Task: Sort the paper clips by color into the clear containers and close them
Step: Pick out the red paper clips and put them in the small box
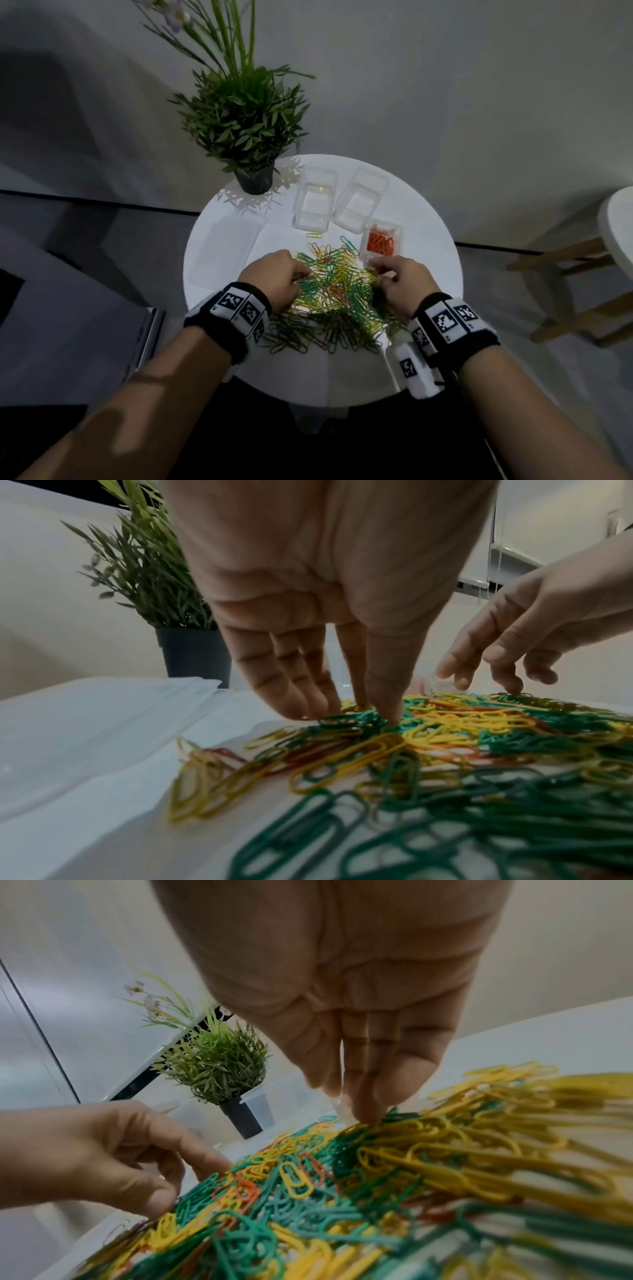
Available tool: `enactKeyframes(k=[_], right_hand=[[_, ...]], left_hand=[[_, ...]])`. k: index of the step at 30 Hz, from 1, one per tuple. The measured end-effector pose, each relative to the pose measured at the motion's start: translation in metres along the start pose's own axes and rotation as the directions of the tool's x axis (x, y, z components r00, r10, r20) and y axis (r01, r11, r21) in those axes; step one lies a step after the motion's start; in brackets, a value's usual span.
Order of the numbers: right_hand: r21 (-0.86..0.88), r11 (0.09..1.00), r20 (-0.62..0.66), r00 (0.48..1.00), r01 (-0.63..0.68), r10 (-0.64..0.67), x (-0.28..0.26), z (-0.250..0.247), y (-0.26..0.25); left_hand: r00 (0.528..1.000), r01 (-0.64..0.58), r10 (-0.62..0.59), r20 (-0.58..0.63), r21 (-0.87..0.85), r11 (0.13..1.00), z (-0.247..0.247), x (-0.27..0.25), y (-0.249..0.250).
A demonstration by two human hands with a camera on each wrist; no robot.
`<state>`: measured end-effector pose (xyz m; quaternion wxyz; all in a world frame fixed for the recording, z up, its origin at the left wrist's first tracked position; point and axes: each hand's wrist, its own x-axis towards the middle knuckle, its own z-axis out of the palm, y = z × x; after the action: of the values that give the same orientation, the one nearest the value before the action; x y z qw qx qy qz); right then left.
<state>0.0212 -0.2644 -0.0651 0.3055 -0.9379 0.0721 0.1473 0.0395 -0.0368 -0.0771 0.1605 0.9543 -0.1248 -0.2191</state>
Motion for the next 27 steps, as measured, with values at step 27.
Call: enactKeyframes(k=[27], right_hand=[[-0.364, 0.895, 0.130, 0.966, 0.257, -0.224, -0.011, 0.033, -0.005]], left_hand=[[0.951, -0.297, 0.309, -0.031, 0.199, 0.934, 0.013, 0.017, 0.028]])
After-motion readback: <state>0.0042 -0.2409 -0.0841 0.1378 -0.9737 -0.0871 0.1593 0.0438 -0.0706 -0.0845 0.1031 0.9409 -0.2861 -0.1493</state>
